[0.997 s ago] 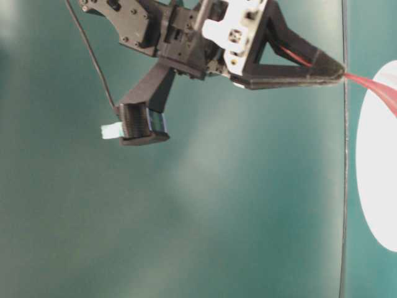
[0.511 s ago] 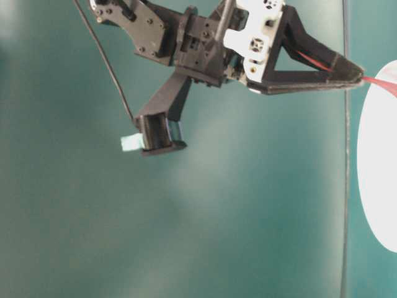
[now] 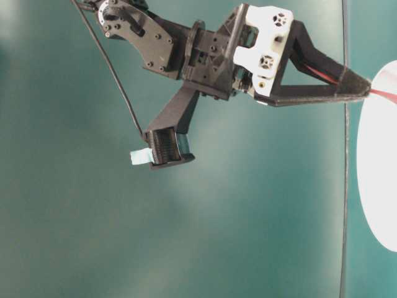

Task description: Scoop the yellow hexagonal prism block from the bowl with a spoon using the right arm.

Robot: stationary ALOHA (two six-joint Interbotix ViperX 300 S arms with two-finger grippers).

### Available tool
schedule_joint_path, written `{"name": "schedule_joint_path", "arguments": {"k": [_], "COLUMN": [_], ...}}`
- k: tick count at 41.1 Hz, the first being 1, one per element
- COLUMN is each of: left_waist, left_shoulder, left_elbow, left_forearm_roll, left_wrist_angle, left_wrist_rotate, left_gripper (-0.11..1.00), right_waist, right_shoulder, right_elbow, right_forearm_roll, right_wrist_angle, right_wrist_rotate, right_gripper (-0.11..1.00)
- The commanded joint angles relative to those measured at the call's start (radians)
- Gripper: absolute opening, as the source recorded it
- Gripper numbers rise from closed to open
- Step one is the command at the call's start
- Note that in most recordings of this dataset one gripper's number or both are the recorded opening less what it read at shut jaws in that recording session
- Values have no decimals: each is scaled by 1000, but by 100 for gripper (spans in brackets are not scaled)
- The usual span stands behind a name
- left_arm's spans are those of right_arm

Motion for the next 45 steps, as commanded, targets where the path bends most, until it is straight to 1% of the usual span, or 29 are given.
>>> {"name": "schedule_joint_path", "arguments": {"k": [1, 13, 30, 45], "left_waist": [3, 3, 3, 3], "left_shoulder": [9, 9, 8, 8], "left_elbow": [-23, -23, -25, -25], "left_forearm_roll": [3, 3, 3, 3], "left_wrist_angle": [-12, -12, -12, -12], "left_wrist_rotate": [0, 0, 0, 0], "left_gripper": [0, 0, 0, 0], "right_waist": [9, 12, 11, 11], "right_shoulder": [-11, 8, 14, 14], "right_elbow": [-26, -34, -38, -37], "right_forearm_roll": [0, 2, 2, 2], "right_wrist_angle": [-17, -52, -127, -198], "right_wrist_rotate": [2, 2, 25, 25], "right_gripper": [25, 25, 25, 25]}}
